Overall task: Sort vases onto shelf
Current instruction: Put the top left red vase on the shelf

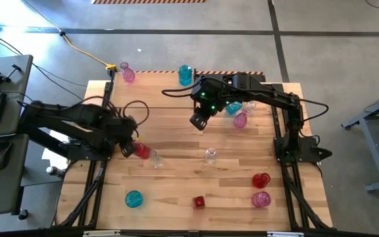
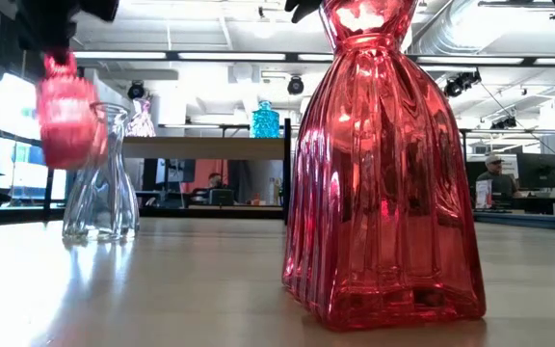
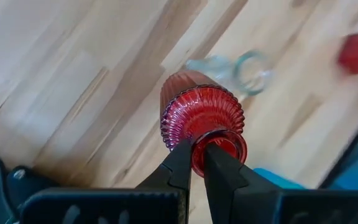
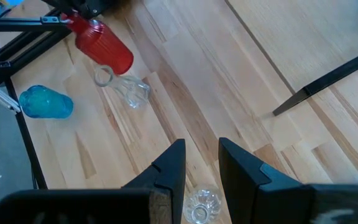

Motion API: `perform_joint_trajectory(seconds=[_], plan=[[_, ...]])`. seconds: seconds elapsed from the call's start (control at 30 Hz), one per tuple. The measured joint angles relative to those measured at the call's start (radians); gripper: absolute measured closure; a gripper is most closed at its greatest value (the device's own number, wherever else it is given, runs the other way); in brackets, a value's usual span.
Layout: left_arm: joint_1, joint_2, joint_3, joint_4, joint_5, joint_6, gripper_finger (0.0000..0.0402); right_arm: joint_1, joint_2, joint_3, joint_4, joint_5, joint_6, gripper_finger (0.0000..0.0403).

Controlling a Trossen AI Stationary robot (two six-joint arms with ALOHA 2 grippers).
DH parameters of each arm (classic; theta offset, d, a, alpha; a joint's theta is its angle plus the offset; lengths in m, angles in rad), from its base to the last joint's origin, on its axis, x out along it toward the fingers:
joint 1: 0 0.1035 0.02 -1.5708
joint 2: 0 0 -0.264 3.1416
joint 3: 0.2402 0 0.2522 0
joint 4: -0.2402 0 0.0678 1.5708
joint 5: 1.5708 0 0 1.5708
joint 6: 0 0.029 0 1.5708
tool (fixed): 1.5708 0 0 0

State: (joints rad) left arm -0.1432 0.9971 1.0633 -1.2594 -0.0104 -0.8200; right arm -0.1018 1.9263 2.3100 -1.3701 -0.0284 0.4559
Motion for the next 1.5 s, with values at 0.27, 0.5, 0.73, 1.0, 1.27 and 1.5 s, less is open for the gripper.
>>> perform_joint_trajectory(seconds=[0.27, 0.5, 0.73, 1.0, 1.27, 1.5], plan=[[0.0, -0.001, 0.158, -0.033, -0.072, 0.01, 0.0388, 0.0, 0.0, 0.0, 0.002, 0.003, 0.0, 0.0327], [0.03, -0.001, 0.23, -0.118, -0.143, 0.022, 0.0388, 0.0, 0.0, 0.0, 0.002, 0.026, 0.0, 0.0327], [0.123, 0.0, 0.309, -0.111, -0.199, 0.12, 0.0388, 0.0, 0.0, 0.0, 0.002, 0.026, 0.0, 0.0327], [0.286, 0.001, 0.371, -0.096, -0.228, 0.253, 0.0388, -0.009, 0.0, 0.0, 0.002, 0.045, -0.008, 0.0327], [0.464, 0.066, 0.444, -0.066, -0.229, 0.374, 0.0388, -0.065, 0.0, 0.0, 0.024, 0.045, -0.059, 0.0327], [0.642, 0.165, 0.507, -0.066, -0.188, 0.473, 0.0388, -0.139, 0.0, 0.0, 0.061, 0.045, -0.104, 0.0327]])
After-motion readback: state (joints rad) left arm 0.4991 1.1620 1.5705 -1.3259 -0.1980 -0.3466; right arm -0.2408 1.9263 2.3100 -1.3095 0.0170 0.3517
